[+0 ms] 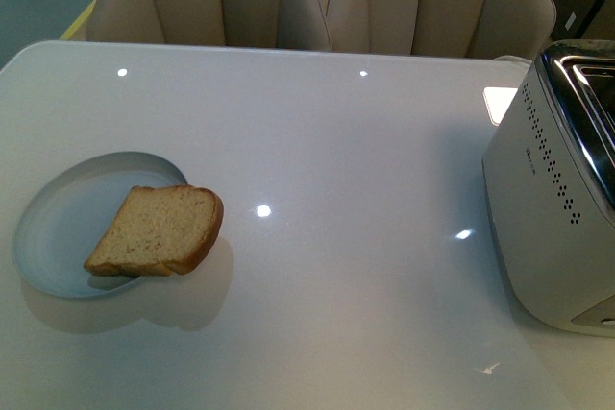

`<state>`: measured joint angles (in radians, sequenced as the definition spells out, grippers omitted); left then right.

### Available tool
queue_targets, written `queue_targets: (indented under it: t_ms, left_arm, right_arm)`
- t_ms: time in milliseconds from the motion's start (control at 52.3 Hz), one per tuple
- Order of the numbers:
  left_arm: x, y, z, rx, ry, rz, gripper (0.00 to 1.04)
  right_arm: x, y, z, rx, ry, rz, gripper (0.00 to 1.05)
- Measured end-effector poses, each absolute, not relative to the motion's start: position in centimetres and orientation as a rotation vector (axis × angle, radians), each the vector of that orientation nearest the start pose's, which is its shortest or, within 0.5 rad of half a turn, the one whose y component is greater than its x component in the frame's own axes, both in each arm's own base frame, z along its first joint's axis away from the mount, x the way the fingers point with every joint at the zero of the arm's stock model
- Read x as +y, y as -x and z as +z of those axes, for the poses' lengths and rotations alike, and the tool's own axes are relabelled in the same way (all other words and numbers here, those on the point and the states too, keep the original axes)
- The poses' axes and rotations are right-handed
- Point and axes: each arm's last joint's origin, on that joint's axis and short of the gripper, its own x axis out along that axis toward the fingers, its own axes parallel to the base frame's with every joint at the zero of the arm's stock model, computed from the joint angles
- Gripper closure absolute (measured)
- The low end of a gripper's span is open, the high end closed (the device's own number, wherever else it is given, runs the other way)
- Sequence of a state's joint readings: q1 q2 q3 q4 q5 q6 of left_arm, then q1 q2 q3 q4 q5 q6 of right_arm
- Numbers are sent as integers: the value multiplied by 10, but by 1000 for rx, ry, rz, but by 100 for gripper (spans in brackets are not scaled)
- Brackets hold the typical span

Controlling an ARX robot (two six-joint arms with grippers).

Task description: Left arm holds plate, right arm toasts bread

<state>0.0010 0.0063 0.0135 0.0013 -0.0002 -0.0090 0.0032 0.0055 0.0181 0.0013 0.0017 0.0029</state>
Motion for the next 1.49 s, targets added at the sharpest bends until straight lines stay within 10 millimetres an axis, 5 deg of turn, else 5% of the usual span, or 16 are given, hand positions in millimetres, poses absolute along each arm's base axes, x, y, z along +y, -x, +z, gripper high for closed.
queue_targets:
  t_ms: [96,230,383,516,708,956,1167,1492]
  left_arm:
    - [0,-97,167,3,15,-3,7]
    - [-1,-103,166,580,145,-9,7]
    - [5,-117,168,585,177,-10,7]
    - [21,-150,159,574,189,-18,7]
    - [50,-215,129,580,171,-11,7]
    - [80,-267,64,713,145,50,7]
    - [86,-290,14,807,131,51,7]
    - [74,-308,-16,857,88,5,7]
  right_arm:
    - [0,-97,169,-14,-3,2,9]
    - [0,-97,169,-14,-3,3,9]
    - [0,-97,169,-14,-3,3,9]
    - [0,-97,169,-14,-3,3,9]
    - [0,-97,169,-14,-3,3,9]
    - [0,-97,169,-14,-3,3,9]
    - [0,-97,169,-14,-3,3,9]
    - [0,-97,169,-14,-3,3,9]
